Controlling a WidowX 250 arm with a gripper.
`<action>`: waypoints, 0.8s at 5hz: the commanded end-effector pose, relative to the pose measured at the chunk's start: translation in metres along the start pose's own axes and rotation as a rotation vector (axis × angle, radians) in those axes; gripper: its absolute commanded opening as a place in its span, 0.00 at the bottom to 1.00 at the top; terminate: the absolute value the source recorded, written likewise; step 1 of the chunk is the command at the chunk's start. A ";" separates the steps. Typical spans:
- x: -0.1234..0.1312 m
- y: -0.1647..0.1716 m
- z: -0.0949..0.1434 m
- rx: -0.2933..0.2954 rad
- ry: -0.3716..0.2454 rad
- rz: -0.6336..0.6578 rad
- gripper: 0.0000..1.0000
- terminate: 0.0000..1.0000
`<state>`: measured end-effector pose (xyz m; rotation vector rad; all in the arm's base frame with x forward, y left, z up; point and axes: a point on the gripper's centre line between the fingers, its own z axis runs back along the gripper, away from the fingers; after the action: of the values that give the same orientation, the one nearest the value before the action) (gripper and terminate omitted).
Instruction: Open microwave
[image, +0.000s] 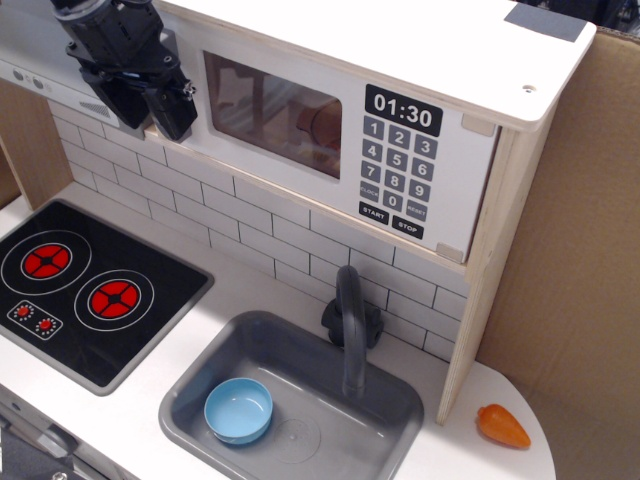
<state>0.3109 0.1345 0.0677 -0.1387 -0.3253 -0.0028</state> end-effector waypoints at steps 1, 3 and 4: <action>0.018 0.007 0.024 0.071 -0.214 -0.001 0.00 0.00; 0.019 0.006 0.025 0.094 -0.286 0.010 0.00 0.00; 0.011 0.008 0.026 0.096 -0.276 -0.004 0.00 0.00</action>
<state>0.3103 0.1449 0.0752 -0.0696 -0.5513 0.0363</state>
